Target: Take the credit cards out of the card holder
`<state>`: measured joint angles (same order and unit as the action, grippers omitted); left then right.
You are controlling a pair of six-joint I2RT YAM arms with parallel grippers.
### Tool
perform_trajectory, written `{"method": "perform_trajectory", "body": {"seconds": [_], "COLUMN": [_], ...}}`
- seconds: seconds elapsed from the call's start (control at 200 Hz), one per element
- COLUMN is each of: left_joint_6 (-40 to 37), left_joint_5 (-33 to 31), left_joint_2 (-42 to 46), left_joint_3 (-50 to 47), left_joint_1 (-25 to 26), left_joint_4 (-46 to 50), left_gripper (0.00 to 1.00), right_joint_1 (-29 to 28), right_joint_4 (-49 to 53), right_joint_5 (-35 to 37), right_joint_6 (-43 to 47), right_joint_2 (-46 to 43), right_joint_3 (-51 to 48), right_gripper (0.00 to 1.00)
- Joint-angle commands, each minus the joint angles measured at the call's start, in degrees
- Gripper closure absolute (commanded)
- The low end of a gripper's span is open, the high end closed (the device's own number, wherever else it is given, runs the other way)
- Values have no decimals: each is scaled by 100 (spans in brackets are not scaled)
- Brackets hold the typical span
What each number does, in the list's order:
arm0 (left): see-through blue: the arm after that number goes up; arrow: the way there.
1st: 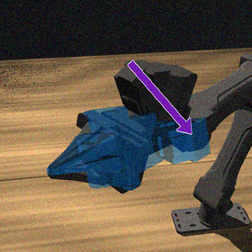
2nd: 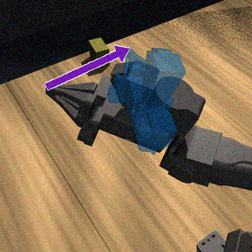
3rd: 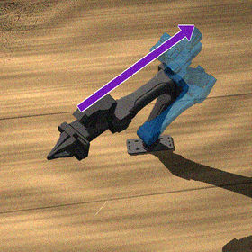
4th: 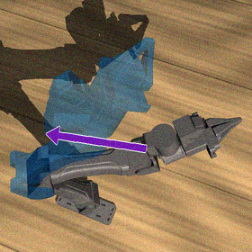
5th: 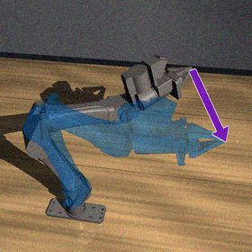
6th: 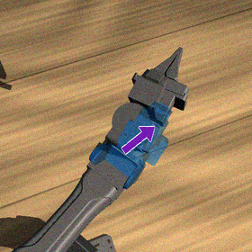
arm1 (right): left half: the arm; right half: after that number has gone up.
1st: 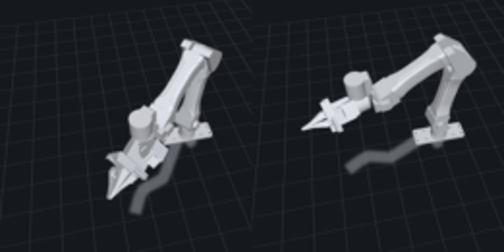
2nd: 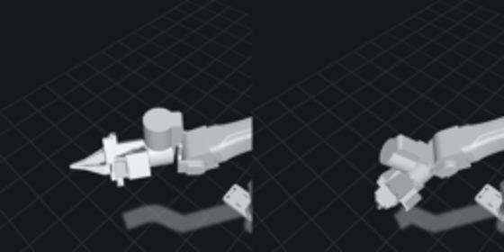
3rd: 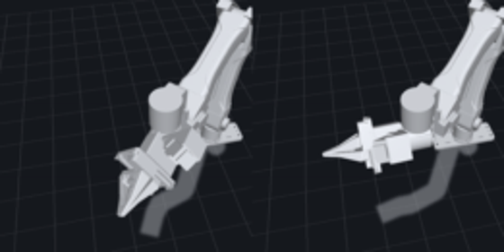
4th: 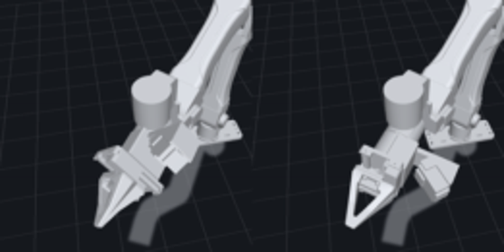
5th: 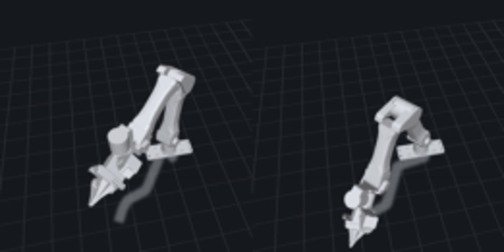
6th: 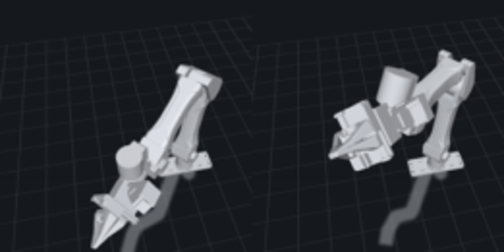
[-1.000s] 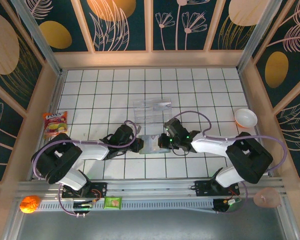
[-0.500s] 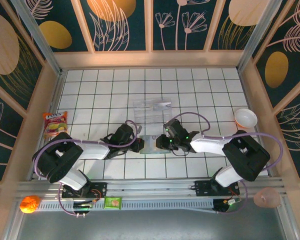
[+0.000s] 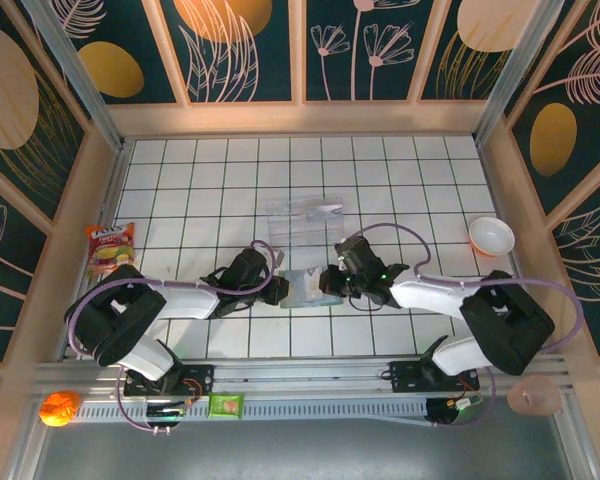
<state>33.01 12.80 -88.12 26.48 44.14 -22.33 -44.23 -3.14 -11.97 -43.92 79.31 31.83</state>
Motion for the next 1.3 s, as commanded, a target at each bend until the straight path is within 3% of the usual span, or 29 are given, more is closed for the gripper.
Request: {"method": "perform_trajectory", "body": {"seconds": [0.0, 0.12, 0.25, 0.395, 0.515, 0.696, 0.941, 1.296], "left_joint_6": [-67, -56, -67, -85, 392, 1398, 2102, 2209], "left_joint_5": [-74, -19, 104, 538, 1270, 2369, 2711, 2791], "left_joint_2": [26, 193, 729, 1548, 1830, 1466, 927, 814], "left_joint_3": [40, 118, 163, -70, -512, -943, -1074, -1055], "left_joint_1": [-9, -54, -158, -346, -655, -934, -948, -943], "left_joint_4": [414, 341, 147, -584, -1947, -4305, -5714, -5781], "left_gripper": [100, 100, 86, 70, 63, 53, 51, 62], "right_joint_1": [46, 56, 126, 330, 453, 598, 583, 451], "right_joint_4": [699, 769, 336, -386, -1161, -2588, -3926, -4612], "right_joint_5": [641, 818, 719, 99, -472, -1271, -1643, -1708], "right_joint_6": [100, 344, 852, 1245, 1260, 819, 272, 53], "right_joint_2": [-438, -964, -1536, -2039, -2245, -2325, -2195, -1866], "right_joint_3": [-72, -102, -249, -394, -568, -978, -1247, -1151], "right_gripper": [100, 100, 100, 100, 100, 100, 100, 100]}}
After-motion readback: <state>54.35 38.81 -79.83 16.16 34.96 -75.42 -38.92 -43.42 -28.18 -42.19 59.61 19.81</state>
